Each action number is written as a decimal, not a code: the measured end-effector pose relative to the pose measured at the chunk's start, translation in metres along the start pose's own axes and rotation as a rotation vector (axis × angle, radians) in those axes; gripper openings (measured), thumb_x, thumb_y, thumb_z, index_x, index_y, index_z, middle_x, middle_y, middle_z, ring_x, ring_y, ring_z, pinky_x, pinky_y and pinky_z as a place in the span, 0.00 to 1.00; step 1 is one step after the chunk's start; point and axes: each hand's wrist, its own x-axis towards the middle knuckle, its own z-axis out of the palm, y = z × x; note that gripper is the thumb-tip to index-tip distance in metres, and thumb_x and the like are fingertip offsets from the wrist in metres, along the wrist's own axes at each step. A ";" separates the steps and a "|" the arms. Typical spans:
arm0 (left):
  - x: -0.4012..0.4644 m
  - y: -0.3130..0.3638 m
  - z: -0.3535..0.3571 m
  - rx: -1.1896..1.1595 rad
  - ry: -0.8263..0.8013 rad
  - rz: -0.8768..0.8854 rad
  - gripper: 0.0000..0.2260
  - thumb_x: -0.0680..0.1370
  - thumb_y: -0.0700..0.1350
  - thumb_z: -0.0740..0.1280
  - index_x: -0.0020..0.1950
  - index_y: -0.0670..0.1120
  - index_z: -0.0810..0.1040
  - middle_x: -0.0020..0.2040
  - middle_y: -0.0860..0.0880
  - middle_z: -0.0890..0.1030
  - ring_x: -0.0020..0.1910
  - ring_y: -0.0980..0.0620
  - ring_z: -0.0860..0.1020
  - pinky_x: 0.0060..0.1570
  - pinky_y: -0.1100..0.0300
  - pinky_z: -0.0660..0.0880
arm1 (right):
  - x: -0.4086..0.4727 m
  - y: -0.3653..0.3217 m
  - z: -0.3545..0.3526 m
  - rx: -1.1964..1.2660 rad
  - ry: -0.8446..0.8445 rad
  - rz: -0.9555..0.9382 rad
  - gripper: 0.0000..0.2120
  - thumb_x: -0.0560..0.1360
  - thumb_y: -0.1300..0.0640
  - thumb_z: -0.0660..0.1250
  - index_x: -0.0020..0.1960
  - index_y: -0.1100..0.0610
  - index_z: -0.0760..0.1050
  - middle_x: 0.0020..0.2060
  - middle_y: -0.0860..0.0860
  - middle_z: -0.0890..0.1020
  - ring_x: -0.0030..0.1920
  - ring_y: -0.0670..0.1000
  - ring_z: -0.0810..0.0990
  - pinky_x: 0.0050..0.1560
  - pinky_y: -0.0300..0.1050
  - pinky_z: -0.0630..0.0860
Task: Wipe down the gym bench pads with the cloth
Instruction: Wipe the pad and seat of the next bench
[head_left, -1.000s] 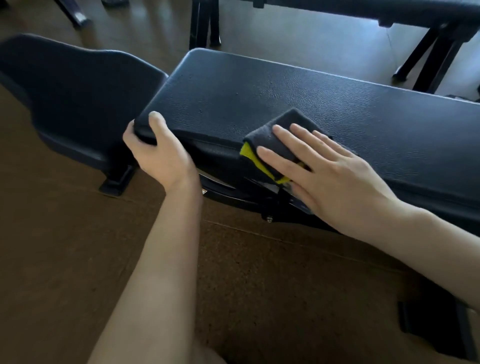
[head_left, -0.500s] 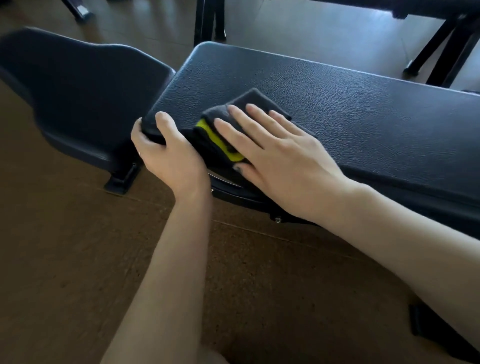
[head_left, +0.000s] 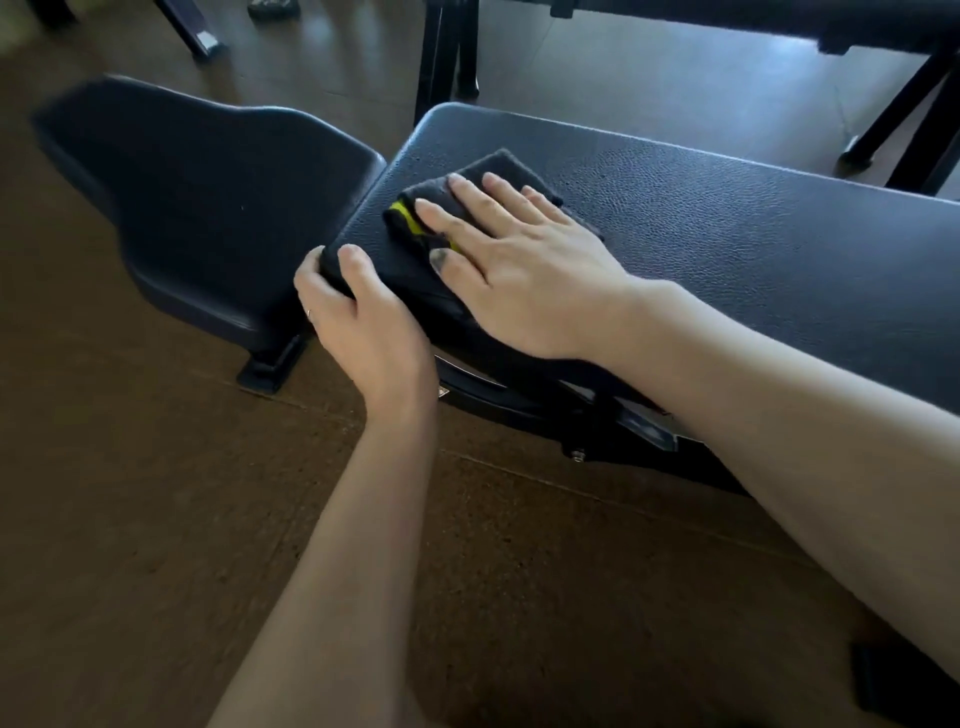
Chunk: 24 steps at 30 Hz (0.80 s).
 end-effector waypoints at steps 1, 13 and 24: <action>0.001 0.000 -0.003 0.014 -0.010 0.004 0.20 0.80 0.54 0.60 0.68 0.47 0.75 0.63 0.48 0.80 0.61 0.50 0.80 0.63 0.47 0.77 | -0.012 0.000 0.003 -0.017 0.021 -0.018 0.27 0.86 0.40 0.43 0.84 0.41 0.47 0.84 0.48 0.48 0.83 0.52 0.44 0.82 0.51 0.41; -0.005 -0.001 0.007 0.085 -0.004 0.061 0.26 0.81 0.57 0.53 0.73 0.44 0.69 0.70 0.46 0.71 0.69 0.47 0.70 0.71 0.45 0.68 | 0.012 0.008 -0.009 0.011 -0.060 -0.075 0.25 0.85 0.39 0.44 0.82 0.34 0.46 0.84 0.44 0.45 0.83 0.48 0.41 0.81 0.48 0.37; -0.017 -0.003 0.022 0.174 0.036 0.239 0.24 0.83 0.52 0.54 0.77 0.43 0.68 0.75 0.45 0.66 0.72 0.48 0.66 0.71 0.48 0.66 | -0.052 0.024 -0.010 0.002 -0.060 -0.098 0.25 0.85 0.37 0.42 0.81 0.32 0.42 0.83 0.42 0.43 0.82 0.47 0.39 0.80 0.46 0.35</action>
